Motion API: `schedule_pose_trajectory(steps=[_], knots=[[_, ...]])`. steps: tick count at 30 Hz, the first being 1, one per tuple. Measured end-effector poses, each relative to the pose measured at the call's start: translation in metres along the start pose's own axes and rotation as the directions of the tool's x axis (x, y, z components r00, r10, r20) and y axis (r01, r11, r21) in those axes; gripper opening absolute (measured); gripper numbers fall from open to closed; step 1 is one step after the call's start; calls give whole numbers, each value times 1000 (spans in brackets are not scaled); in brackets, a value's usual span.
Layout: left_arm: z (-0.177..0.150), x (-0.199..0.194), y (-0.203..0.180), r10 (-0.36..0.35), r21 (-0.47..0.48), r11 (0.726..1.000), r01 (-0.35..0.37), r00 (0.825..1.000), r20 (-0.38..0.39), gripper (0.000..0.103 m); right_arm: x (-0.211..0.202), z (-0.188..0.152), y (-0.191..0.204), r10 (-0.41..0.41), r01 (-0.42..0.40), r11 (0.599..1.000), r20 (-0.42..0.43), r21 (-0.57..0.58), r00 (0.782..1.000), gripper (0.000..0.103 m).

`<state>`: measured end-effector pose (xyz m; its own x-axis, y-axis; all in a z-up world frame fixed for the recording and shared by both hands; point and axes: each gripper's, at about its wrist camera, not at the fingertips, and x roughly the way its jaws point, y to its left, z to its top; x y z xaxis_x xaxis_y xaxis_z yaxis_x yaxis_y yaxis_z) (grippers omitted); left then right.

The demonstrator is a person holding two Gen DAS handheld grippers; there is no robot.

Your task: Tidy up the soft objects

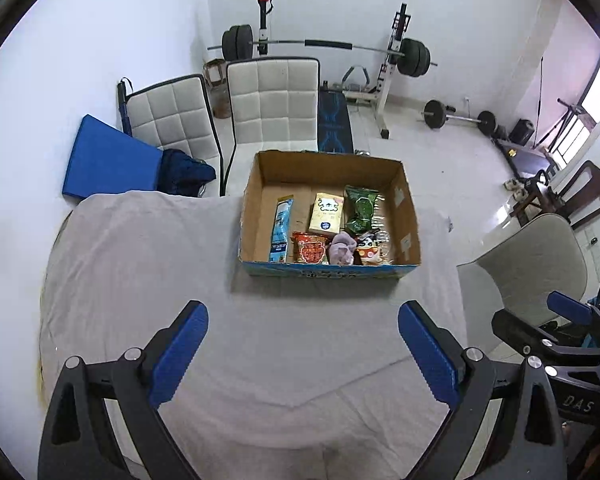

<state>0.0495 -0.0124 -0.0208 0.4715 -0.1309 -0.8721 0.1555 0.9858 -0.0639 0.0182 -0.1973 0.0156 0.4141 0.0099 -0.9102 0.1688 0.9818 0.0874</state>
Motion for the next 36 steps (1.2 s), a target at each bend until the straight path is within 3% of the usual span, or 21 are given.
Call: schedule_pose_trajectory(steps=[10,16,28,36], knots=[[-23,-41,0,1,12,1000,-1,999,36,98,-63,-38,2,5,-4,1000,31,-7,999,103],[-23,-52,6,26,1,1000,-26,996,87,98,-86,-39,2,-47,47,999,94,0,995,103],[-6,-39,6,59,16,998,-62,988,144,98,-69,4,4,-104,102,995,168,23,980,103],[5,-15,2,67,22,997,-70,991,116,98,-44,26,5,-138,137,990,155,16,978,103]])
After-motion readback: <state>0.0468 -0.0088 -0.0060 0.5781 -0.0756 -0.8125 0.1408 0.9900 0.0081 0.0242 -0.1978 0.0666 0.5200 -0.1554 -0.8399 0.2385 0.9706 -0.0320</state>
